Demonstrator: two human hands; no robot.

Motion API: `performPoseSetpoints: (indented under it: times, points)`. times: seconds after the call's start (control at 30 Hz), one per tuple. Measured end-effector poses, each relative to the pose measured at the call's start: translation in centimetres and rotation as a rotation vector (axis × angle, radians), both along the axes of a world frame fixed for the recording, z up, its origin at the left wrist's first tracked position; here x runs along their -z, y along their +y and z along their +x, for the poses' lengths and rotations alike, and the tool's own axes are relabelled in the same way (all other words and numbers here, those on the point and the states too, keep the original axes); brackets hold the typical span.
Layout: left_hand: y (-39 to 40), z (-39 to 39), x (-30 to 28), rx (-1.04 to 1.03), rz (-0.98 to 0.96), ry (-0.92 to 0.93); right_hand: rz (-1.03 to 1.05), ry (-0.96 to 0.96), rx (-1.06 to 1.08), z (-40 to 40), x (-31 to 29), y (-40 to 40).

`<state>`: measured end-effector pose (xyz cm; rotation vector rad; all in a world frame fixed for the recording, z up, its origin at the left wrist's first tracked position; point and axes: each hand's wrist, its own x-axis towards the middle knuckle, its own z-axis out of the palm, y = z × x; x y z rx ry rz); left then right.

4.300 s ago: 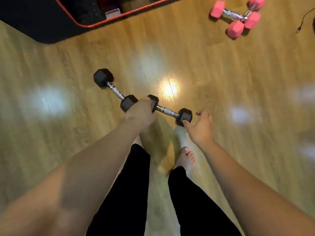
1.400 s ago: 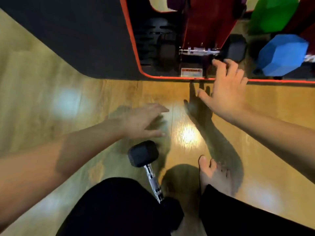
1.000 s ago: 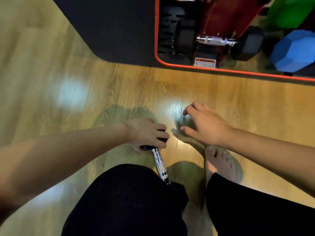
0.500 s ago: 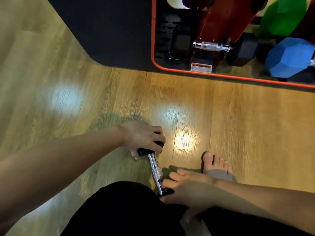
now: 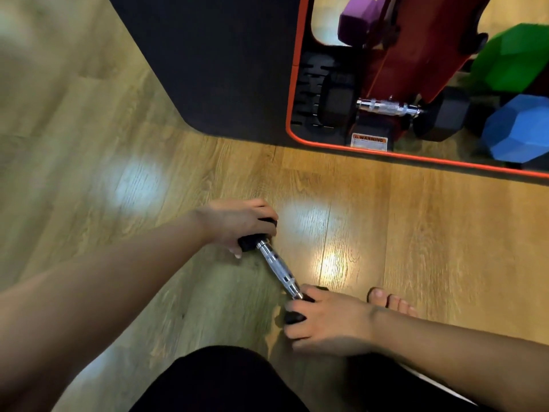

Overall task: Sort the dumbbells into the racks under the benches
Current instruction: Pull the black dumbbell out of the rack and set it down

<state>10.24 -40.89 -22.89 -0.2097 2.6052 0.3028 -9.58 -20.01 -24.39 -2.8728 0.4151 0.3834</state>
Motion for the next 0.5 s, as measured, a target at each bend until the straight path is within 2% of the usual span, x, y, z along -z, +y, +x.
performPoseSetpoints:
  times: [0.07,0.17,0.3,0.43,0.5]
  points:
    - [-1.0,0.4,0.0,-0.114,0.004,0.018,-0.050,-0.038,0.016,-1.6,0.1,-1.7]
    - [-1.9,0.4,-0.1,-0.253,0.025,0.068,-0.013,-0.020,0.054,-4.9,-0.2,-4.1]
    - [-2.8,-1.1,-1.4,-0.432,0.102,0.106,-0.023,-0.072,0.291,-9.0,-1.9,-7.6]
    - [-5.0,-3.3,-3.5,-0.628,0.029,0.343,-0.050,-0.081,0.622,-11.5,-3.7,-10.1]
    - [-4.9,-4.7,-3.7,-0.568,-0.011,0.274,-0.005,-0.084,0.763,-12.3,-4.0,-10.8]
